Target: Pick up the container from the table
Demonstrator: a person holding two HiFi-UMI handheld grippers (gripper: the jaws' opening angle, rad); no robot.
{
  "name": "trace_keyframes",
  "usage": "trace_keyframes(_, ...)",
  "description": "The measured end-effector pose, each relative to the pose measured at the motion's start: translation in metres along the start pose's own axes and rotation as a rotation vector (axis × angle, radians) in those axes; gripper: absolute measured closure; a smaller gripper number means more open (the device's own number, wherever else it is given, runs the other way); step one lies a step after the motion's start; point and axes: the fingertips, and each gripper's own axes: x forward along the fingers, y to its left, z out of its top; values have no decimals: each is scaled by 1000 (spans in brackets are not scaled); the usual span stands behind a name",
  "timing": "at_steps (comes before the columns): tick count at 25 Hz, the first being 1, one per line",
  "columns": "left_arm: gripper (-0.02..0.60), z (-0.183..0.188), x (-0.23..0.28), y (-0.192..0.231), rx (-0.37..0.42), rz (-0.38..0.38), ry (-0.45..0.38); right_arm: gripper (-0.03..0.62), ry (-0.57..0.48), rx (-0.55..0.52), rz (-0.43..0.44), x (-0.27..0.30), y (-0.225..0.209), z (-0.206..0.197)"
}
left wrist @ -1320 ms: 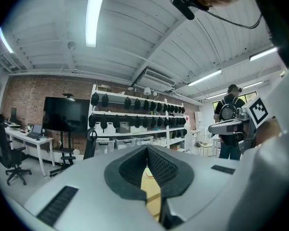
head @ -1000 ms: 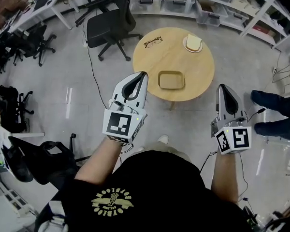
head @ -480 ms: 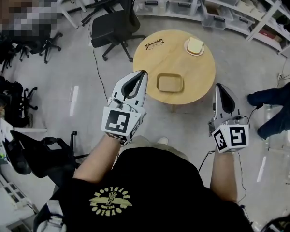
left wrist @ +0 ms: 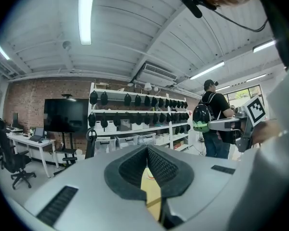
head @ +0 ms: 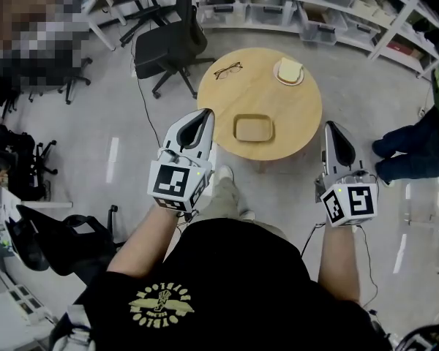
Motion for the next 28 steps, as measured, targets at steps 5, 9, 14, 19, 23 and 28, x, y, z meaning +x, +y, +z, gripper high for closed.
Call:
trace_keyframes(5, 563, -1, 16, 10, -15, -9, -6, 579, 0, -6, -15, 10, -5, -4)
trace_keyframes(9, 563, -4, 35, 15, -52, -34, 1, 579, 17, 2, -35, 23, -12, -3)
trace_keyframes(14, 563, -17, 62, 25, -77, -71, 38, 579, 43, 15, -54, 50, -21, -9)
trace_keyframes(19, 563, -27, 91, 34, -116, -94, 81, 579, 76, 19, -41, 75, -29, -21)
trace_keyframes(23, 563, -33, 110, 42, -117, -113, 96, 579, 106, 27, -48, 96, -34, -30)
trace_keyframes(28, 565, -56, 126, 55, -149, -123, 150, 579, 152, 26, -48, 120, -39, -50)
